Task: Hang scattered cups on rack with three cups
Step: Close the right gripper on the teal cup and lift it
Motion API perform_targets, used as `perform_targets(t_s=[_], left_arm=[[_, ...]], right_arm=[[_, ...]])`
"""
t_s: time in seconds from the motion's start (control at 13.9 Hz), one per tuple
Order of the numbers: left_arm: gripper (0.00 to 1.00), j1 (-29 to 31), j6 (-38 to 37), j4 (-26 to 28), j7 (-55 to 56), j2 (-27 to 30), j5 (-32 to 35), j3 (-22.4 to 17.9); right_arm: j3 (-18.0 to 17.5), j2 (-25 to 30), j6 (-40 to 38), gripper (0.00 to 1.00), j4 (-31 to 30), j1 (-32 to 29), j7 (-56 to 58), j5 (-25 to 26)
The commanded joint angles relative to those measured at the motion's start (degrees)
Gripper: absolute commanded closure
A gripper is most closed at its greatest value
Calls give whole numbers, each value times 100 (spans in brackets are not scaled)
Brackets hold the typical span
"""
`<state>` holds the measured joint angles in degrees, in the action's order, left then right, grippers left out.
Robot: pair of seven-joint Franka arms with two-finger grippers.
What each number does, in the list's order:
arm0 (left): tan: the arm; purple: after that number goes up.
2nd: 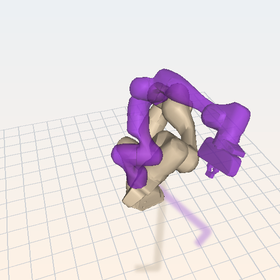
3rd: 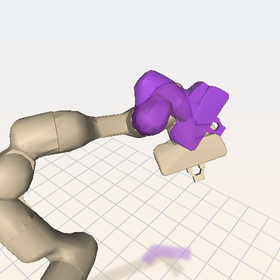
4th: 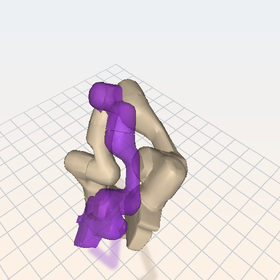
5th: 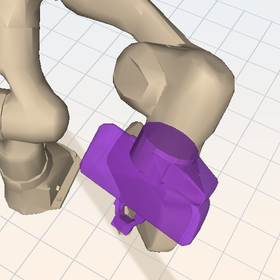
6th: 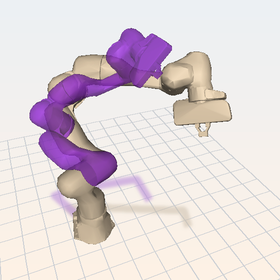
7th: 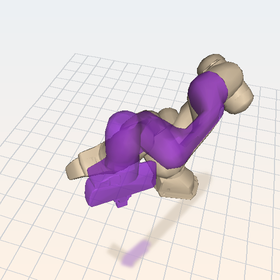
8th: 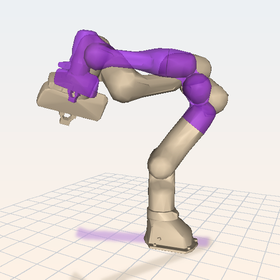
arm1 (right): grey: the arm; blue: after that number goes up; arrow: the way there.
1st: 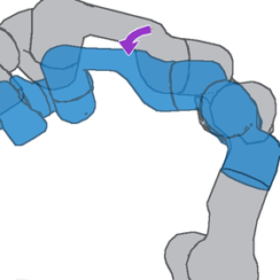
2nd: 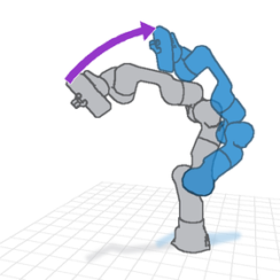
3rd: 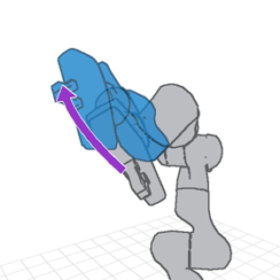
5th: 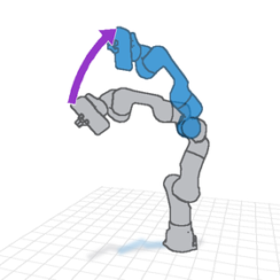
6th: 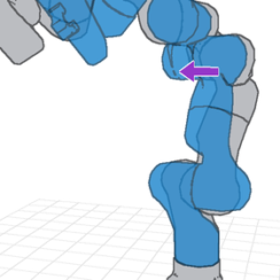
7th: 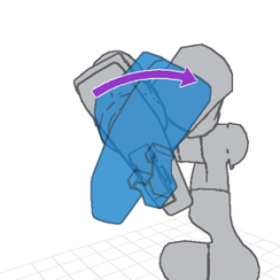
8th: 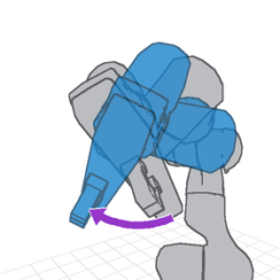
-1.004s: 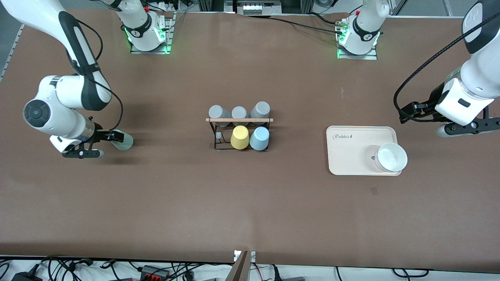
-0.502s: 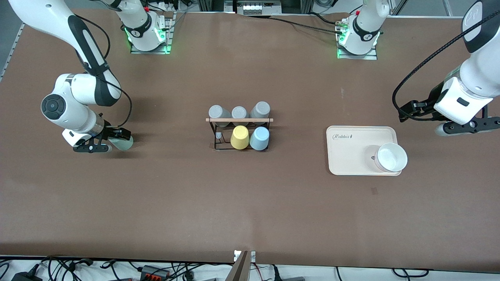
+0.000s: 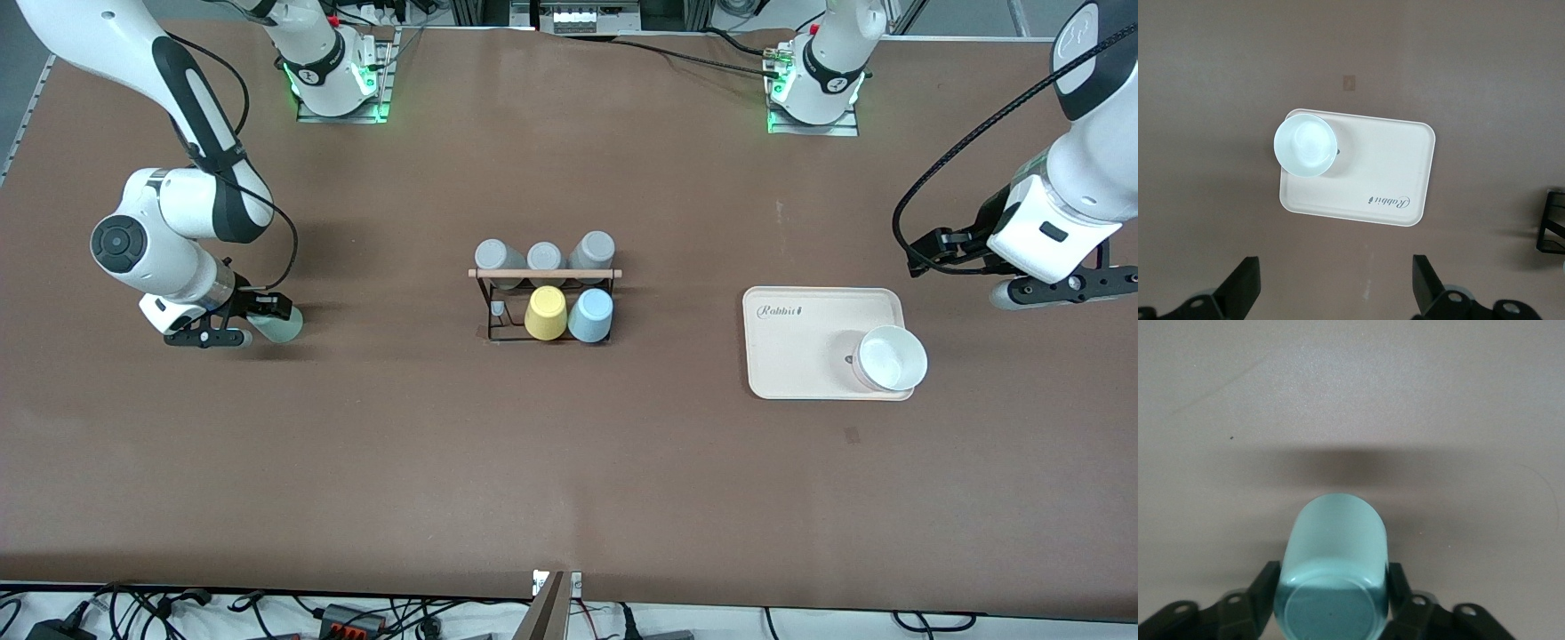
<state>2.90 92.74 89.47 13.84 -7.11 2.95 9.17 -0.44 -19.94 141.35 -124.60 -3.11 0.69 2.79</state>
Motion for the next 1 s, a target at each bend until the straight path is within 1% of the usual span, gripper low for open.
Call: perform_targets(t_s=[0.0,0.14,0.22,0.29,0.36,0.43,0.57,0.65,0.79,0.93], left_arm=[[0,61,-124,-62,-154,60,-101,32],[0,61,-124,-62,-163,60,-101,32],[0,61,-124,-62,-163,60,-101,32],[0,61,-124,-62,-163,60,-110,32],[0,61,-124,-62,-215,60,-110,32],[0,61,-124,-62,-242,60,-110,32],[0,70,-124,-62,-242,52,-110,32],[0,61,-116,-62,-242,52,-110,32],[0,61,-107,-62,-242,52,-110,23],[0,61,-107,-62,-242,52,-110,32]], right_arm=[[-44,-80,77,59,32,-67,107,64],[-53,-28,42,65,190,-50,185,64],[-79,42,-202,66,374,-41,247,56],[-88,78,-613,67,706,-32,256,29],[-157,78,-1201,68,1179,20,247,-14],[-323,26,-1850,68,1784,73,195,-67],[-544,-88,-2906,68,2813,169,151,-382],[-545,-211,-3268,70,3263,353,55,-549],[-554,-343,-3683,70,3810,730,-619,-604],[-536,-344,-3720,70,3882,1310,-1419,-525]])
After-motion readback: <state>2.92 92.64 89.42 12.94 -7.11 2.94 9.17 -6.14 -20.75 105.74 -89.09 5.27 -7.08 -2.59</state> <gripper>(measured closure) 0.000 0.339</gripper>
